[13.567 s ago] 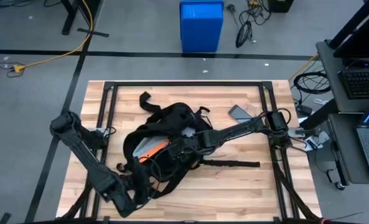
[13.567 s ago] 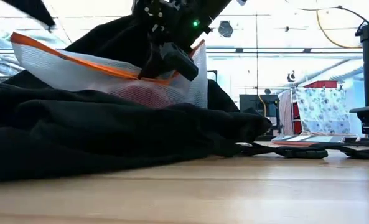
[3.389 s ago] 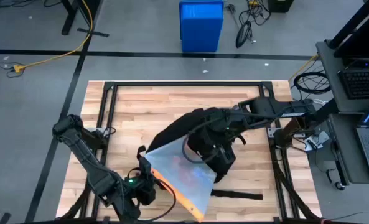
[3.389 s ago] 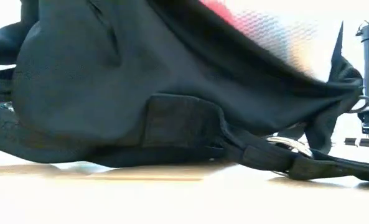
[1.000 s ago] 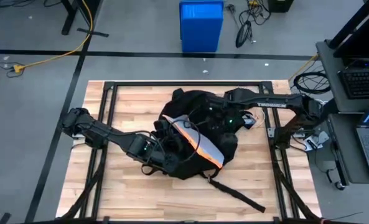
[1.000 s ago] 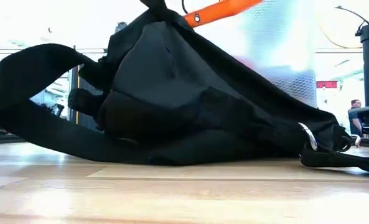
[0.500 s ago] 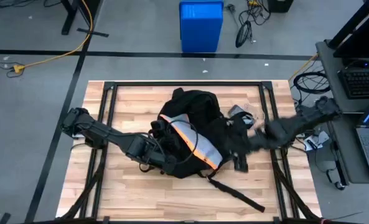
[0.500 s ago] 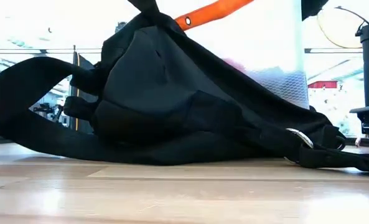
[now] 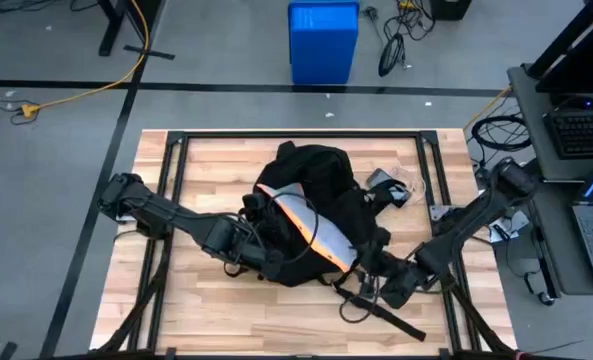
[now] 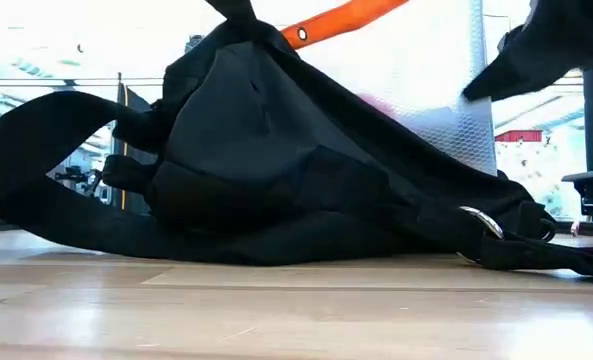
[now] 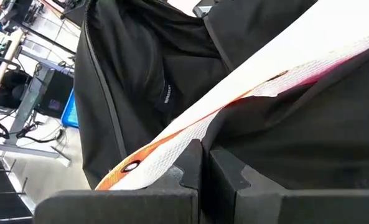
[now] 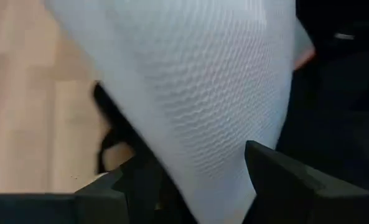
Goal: Unpack backpack
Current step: Put the zip bag into the black backpack
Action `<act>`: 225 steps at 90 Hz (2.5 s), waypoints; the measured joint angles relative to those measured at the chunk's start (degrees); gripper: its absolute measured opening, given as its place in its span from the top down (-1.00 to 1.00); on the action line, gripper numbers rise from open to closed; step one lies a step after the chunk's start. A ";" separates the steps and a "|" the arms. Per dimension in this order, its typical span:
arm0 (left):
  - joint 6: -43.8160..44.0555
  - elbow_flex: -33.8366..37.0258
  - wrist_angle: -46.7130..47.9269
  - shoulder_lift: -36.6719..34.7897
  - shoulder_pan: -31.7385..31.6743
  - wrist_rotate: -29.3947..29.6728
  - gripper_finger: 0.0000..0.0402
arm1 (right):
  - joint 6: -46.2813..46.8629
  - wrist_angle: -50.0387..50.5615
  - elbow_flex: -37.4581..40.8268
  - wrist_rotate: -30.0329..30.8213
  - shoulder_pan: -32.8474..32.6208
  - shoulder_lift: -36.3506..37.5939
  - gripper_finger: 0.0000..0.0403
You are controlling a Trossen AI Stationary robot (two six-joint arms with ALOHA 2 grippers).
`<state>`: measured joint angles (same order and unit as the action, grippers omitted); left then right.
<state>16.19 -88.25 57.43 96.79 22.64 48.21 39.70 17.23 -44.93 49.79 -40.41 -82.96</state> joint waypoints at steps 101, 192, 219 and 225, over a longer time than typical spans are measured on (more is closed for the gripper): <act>-22.61 0.00 1.08 0.00 10.46 -4.80 1.00 | -48.86 4.71 -19.62 -9.16 26.84 0.06 0.98; -24.55 0.39 4.78 -6.84 22.36 -9.19 1.00 | -71.11 -2.41 -25.75 -45.19 43.13 -6.97 0.98; -4.16 0.39 0.57 -6.84 22.31 -7.73 0.91 | -64.34 5.32 -25.75 -45.49 41.91 -7.00 0.98; -0.07 0.39 0.44 -6.84 22.48 -7.82 0.78 | -64.27 4.71 -25.75 -45.38 41.63 -7.00 0.98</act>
<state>16.12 -87.85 57.87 89.95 45.12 40.39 -24.58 21.94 -70.67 4.41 1.22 -89.95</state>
